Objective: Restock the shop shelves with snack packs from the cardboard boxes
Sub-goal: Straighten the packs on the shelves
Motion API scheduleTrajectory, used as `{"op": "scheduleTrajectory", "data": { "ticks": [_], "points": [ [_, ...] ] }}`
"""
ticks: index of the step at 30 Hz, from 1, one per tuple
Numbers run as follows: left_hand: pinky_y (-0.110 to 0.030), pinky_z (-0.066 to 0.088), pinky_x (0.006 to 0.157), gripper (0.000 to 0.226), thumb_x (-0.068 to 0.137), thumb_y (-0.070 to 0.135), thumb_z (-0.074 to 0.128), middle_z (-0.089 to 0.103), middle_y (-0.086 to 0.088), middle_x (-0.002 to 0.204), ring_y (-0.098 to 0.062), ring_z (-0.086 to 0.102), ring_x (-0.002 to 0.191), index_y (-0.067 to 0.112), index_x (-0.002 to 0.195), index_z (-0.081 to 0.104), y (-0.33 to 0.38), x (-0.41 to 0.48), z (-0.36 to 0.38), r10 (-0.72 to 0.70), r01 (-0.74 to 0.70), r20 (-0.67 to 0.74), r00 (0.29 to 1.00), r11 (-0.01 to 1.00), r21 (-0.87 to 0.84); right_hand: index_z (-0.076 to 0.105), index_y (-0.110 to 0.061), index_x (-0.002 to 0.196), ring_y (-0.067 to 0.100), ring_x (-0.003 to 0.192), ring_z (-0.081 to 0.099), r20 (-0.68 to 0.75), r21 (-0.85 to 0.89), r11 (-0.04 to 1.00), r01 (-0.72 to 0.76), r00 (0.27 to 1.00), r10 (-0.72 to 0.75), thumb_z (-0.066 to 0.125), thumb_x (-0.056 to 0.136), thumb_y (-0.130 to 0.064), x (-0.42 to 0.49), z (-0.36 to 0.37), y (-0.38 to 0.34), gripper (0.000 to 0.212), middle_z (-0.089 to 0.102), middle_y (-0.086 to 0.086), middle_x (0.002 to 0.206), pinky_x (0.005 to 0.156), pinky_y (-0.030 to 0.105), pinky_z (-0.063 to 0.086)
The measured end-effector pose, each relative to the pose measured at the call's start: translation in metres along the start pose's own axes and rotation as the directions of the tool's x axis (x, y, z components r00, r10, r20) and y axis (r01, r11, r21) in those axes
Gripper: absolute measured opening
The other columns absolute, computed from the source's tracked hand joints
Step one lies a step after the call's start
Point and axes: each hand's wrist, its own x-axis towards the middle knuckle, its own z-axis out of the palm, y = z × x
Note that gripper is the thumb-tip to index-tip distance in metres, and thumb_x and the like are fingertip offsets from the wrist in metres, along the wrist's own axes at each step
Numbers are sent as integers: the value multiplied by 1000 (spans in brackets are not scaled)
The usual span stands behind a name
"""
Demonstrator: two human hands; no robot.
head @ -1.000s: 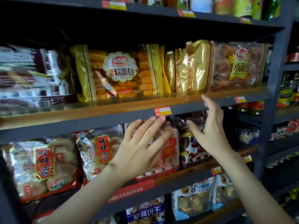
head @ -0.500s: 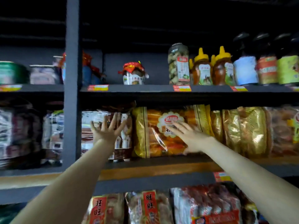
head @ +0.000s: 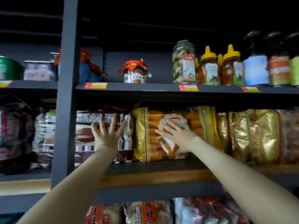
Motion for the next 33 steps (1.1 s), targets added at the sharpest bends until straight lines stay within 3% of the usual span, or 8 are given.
{"op": "scheduleTrajectory", "data": {
  "ticks": [5, 8, 11, 13, 16, 25, 30, 33],
  "points": [
    [-61, -2, 114, 112, 80, 75, 49, -35, -9, 154, -33, -22, 145, 26, 149, -24, 46, -1, -28, 80, -123, -167, 983, 956, -267, 16, -31, 152, 19, 146, 2, -340, 125, 991, -44, 937, 84, 55, 95, -30, -66, -6, 36, 69, 6, -4, 161, 117, 44, 17],
    [-58, -8, 114, 100, 83, 79, 33, -36, -8, 153, -30, -26, 144, 28, 150, -20, 88, -5, -50, 215, -266, -207, 954, 929, -257, 43, -17, 137, 31, 119, 43, -736, 96, 968, -233, 638, 226, 60, 87, -16, -112, 6, 64, 53, 48, 11, 135, 98, 51, 43],
    [-61, -7, 114, 94, 83, 81, 25, -35, -5, 154, -28, -25, 145, 34, 149, -22, 130, -13, -69, 322, -365, -197, 926, 897, -248, 26, -21, 141, 39, 129, 34, -636, 423, 720, -550, 385, 668, 71, 81, -37, -156, 31, 98, 76, 34, 18, 144, 102, 57, 31],
    [-65, -4, 113, 98, 81, 82, 30, -34, -5, 155, -29, -24, 145, 35, 148, -24, 149, -13, -71, 376, -399, -151, 914, 901, -173, -4, -31, 151, 35, 144, 3, -356, 538, 544, -644, 411, 839, 69, 76, -58, -175, 44, 119, 108, -1, 13, 159, 111, 61, 13],
    [-70, 2, 110, 111, 78, 76, 52, -36, -5, 153, -32, -26, 144, 36, 148, -24, 160, -1, -55, 373, -374, -67, 925, 928, 1, -38, -42, 138, 33, 143, -23, -113, 553, 511, -658, 548, 829, 67, 75, -64, -180, 53, 138, 125, -34, 4, 154, 110, 66, 2],
    [-69, 5, 111, 107, 86, 68, 50, -38, -10, 151, -35, -23, 144, 29, 146, -29, 168, 14, -43, 302, -286, -129, 944, 949, 135, -39, -39, 137, 35, 140, -31, -65, 533, 510, -675, 568, 820, 69, 80, -54, -161, 53, 144, 123, -42, 4, 149, 108, 69, -1],
    [-62, 4, 115, 102, 84, 75, 43, -33, -8, 155, -29, -17, 147, 30, 151, -19, 154, -4, -62, 312, -315, -43, 949, 944, -102, -38, -36, 139, 29, 141, -31, -19, 540, 526, -657, 616, 788, 60, 79, -67, -174, 40, 137, 120, -42, 3, 150, 111, 65, -4],
    [-54, 7, 119, 89, 87, 72, 40, -15, -8, 161, -29, -5, 149, 27, 155, 4, 136, -30, -87, 308, -333, -127, 943, 868, -369, -30, -36, 144, 25, 142, -29, -186, 540, 629, -559, 649, 737, 54, 86, -62, -173, 23, 107, 106, -35, 1, 153, 114, 60, -6]
  ]
}}
